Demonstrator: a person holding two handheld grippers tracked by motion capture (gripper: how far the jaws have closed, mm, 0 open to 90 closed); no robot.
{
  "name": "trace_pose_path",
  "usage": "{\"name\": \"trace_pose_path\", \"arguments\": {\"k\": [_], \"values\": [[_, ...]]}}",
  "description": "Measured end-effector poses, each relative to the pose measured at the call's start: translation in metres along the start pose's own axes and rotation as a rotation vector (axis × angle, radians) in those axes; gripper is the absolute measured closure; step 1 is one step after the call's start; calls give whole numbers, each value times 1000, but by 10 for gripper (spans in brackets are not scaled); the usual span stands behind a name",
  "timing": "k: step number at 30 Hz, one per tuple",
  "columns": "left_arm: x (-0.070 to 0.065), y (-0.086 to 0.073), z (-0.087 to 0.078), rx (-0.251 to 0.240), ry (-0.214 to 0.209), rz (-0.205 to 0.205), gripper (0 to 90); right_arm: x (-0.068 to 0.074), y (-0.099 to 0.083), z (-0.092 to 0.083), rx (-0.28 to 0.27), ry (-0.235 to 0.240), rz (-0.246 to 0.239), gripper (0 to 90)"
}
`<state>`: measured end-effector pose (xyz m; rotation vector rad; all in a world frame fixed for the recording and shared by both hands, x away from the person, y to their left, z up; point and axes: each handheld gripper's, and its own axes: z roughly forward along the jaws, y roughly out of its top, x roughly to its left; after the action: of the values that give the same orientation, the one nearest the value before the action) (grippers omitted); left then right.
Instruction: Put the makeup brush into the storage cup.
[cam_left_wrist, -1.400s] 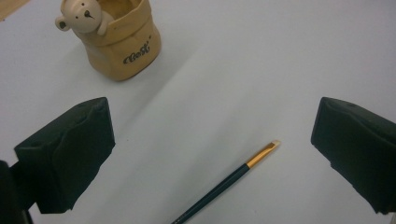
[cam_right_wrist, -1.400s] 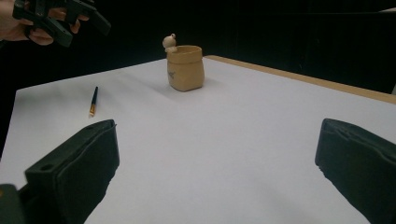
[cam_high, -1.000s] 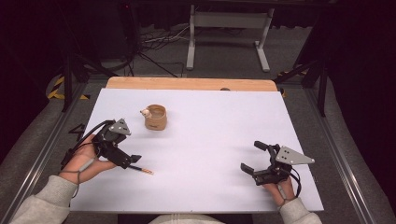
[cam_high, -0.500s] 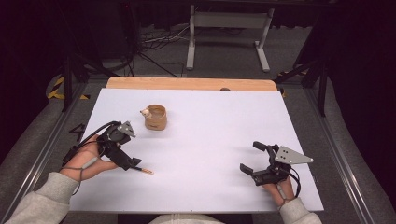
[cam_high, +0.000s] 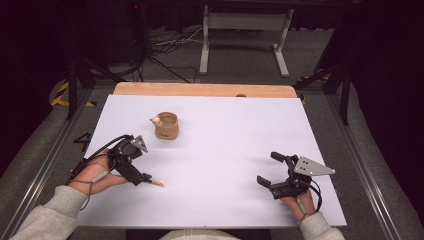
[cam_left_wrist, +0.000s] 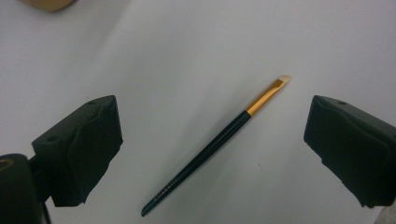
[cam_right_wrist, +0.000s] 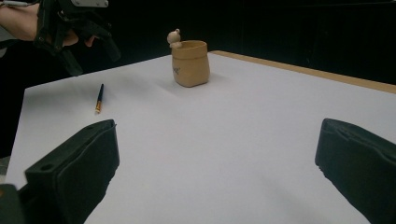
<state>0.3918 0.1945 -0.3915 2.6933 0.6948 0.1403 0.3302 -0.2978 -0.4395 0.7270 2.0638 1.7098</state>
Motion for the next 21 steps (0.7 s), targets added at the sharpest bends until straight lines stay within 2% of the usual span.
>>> {"name": "trace_pose_path", "arguments": {"k": [7,21], "values": [[0,-3,12,45,-9,3,70,0,0,0,3,0,3,1],[0,-4,27,85,-11,5,105,0,0,0,8,2,4,1]]}}
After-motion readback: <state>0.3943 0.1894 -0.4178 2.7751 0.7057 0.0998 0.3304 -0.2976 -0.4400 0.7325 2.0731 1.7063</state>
